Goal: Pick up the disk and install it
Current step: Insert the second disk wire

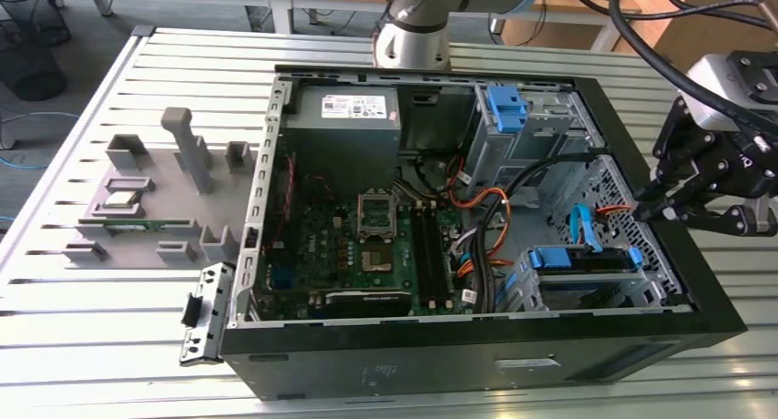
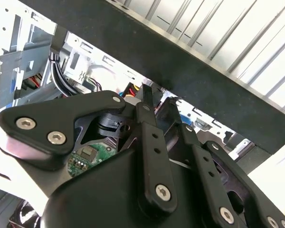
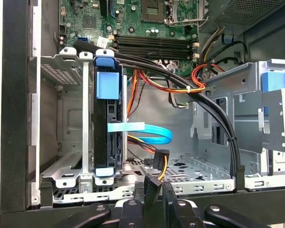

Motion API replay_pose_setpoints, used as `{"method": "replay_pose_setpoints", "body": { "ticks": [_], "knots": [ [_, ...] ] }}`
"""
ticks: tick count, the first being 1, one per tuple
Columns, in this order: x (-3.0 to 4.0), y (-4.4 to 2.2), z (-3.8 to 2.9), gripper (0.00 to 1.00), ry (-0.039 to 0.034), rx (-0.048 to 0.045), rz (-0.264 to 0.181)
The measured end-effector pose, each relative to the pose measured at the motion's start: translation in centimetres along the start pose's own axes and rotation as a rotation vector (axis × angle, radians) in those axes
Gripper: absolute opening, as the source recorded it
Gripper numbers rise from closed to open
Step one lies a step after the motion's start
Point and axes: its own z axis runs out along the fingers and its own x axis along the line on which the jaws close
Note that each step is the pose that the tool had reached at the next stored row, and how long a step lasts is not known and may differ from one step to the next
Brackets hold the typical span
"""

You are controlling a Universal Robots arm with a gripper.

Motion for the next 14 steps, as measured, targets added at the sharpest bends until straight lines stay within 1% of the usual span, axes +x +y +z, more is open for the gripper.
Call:
{"method": "replay_pose_setpoints", "body": {
  "ticks": [2,9,14],
  "knots": [
    [0.0,0.0,0.03,0.29,0.0002,-0.0026,0.0],
    [0.0,-0.08,0.07,0.29,0.001,-0.0028,0.001],
    [0.0,-0.24,0.12,0.29,0.0014,-0.0114,0.002]
  ]
}}
